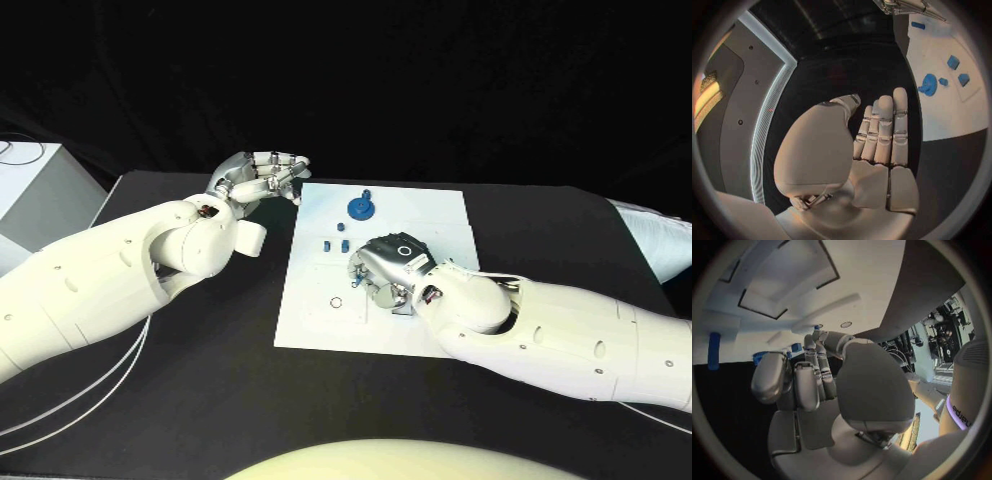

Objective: Assemble the parts on the task board

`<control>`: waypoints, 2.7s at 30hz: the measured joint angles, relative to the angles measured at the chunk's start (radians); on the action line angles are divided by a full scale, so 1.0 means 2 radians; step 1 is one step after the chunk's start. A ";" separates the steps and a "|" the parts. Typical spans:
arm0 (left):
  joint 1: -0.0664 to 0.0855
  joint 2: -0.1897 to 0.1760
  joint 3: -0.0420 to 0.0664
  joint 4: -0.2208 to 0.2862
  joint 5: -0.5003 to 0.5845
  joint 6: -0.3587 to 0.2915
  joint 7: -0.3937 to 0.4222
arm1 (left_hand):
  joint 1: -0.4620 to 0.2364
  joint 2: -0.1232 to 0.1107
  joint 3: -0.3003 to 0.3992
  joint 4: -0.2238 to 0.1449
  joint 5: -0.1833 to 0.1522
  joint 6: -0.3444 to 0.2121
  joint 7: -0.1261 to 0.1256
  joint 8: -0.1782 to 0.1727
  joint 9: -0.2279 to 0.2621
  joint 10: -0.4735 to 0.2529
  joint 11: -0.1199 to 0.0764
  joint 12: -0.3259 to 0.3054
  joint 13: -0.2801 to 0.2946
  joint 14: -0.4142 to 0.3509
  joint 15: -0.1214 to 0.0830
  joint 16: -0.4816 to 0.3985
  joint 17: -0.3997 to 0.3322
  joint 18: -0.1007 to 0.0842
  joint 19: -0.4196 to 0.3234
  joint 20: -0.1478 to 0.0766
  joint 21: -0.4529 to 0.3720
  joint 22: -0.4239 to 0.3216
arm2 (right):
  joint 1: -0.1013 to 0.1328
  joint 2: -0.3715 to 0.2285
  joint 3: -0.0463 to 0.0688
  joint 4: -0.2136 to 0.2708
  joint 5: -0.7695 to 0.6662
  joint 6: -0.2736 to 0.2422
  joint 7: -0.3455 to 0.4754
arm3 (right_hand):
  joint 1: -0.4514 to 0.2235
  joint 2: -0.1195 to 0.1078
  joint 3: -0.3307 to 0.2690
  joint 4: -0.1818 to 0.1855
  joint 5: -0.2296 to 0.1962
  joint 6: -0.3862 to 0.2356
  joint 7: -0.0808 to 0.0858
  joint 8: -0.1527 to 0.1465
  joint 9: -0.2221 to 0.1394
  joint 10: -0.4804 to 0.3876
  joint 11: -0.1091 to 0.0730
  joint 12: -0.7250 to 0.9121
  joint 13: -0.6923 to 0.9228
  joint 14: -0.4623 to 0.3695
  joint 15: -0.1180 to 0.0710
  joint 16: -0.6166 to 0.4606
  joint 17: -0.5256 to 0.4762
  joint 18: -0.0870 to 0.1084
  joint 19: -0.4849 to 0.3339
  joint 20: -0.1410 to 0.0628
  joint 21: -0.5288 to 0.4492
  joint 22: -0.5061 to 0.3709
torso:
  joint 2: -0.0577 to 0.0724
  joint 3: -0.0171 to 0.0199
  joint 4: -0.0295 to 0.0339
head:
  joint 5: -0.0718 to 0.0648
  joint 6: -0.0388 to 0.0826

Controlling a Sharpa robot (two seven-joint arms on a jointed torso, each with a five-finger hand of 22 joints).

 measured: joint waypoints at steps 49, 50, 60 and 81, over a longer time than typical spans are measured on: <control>0.000 -0.003 0.000 0.000 0.000 0.001 -0.007 | 0.000 0.000 -0.001 0.001 0.000 -0.002 0.000 0.000 0.000 -0.002 0.002 0.001 0.000 -0.001 0.001 -0.001 -0.001 0.000 0.000 0.000 -0.002 -0.001 | -0.008 0.016 -0.001 -0.013 -0.017 0.004 -0.009 | 0.001 -0.001 0.001 0.001 0.002 -0.003 0.000 -0.001 0.001 0.000 0.000 0.001 0.000 0.000 0.000 0.000 0.000 0.000 0.000 0.000 0.000 0.000 | 0.001 0.0005 -0.0002 | 0.005 -0.008; 0.000 -0.003 0.000 0.000 0.000 0.001 -0.007 | 0.000 0.000 -0.001 0.001 0.000 -0.003 -0.001 0.000 0.000 -0.002 0.002 0.002 0.000 -0.002 0.002 -0.002 -0.001 0.000 0.000 0.000 -0.002 -0.002 | -0.008 0.016 -0.001 -0.013 -0.018 0.004 -0.009 | 0.001 -0.001 0.001 0.001 0.002 -0.003 0.000 -0.001 0.001 0.000 0.000 0.001 0.000 0.000 0.000 0.000 0.000 0.000 0.000 0.000 0.000 0.000 | 0.001 0.0004 -0.0002 | 0.005 -0.009; 0.000 -0.004 0.000 0.000 0.000 0.002 -0.009 | 0.000 0.000 -0.001 0.001 0.000 -0.003 -0.001 0.000 0.000 -0.002 0.002 0.002 0.000 -0.002 0.002 -0.002 0.000 0.000 0.000 0.000 -0.004 -0.002 | -0.009 0.015 -0.003 -0.013 -0.018 0.003 -0.008 | -0.017 -0.006 -0.001 0.002 0.007 -0.017 0.009 -0.005 0.004 -0.014 -0.002 0.003 -0.005 0.000 0.002 -0.006 -0.016 0.000 -0.006 0.006 -0.010 -0.014 | 0.000 0.0003 -0.0006 | 0.005 -0.009; 0.000 -0.005 0.000 -0.001 -0.001 0.004 -0.012 | 0.000 0.000 -0.003 0.003 0.000 -0.003 -0.001 0.000 0.000 -0.004 0.000 0.002 0.000 -0.002 0.002 -0.002 0.000 0.000 0.000 0.000 -0.004 -0.002 | -0.011 0.007 -0.004 -0.016 -0.016 -0.010 -0.008 | -0.007 -0.036 -0.058 0.000 -0.005 -0.082 0.014 -0.055 -0.014 -0.124 0.018 0.003 -0.022 0.000 0.014 -0.035 -0.074 0.008 -0.031 0.016 -0.085 -0.093 | 0.000 0.0007 -0.0003 | 0.002 -0.005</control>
